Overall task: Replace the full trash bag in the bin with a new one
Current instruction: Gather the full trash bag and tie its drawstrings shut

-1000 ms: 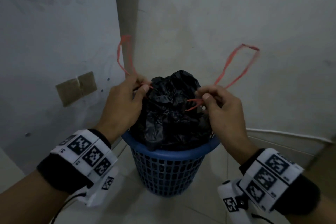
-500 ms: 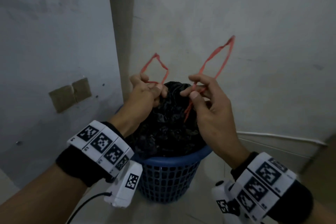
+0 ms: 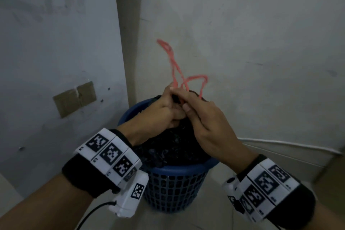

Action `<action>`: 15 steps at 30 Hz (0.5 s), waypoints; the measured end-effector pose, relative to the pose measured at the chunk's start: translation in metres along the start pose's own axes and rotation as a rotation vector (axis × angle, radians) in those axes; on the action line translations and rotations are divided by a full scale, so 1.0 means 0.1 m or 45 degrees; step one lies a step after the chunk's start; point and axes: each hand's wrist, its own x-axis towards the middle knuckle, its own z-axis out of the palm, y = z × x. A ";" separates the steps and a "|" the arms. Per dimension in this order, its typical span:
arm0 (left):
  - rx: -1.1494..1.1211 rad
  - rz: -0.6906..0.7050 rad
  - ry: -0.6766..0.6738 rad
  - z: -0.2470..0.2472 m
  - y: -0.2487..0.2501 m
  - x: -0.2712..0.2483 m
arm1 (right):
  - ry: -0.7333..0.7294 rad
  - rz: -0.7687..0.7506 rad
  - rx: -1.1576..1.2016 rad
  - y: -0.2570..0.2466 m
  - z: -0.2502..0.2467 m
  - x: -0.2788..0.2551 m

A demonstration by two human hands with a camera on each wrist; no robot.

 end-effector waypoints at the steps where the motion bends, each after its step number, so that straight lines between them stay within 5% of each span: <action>1: -0.028 -0.018 0.013 -0.01 -0.03 0.01 | -0.003 0.004 -0.019 0.02 0.01 0.00; 8: -0.344 0.069 0.063 0.03 -0.09 0.04 | 0.097 0.083 -0.245 0.13 0.00 0.00; 15: -0.149 0.091 0.252 0.01 -0.18 0.08 | 0.180 0.167 -0.271 0.08 0.00 -0.02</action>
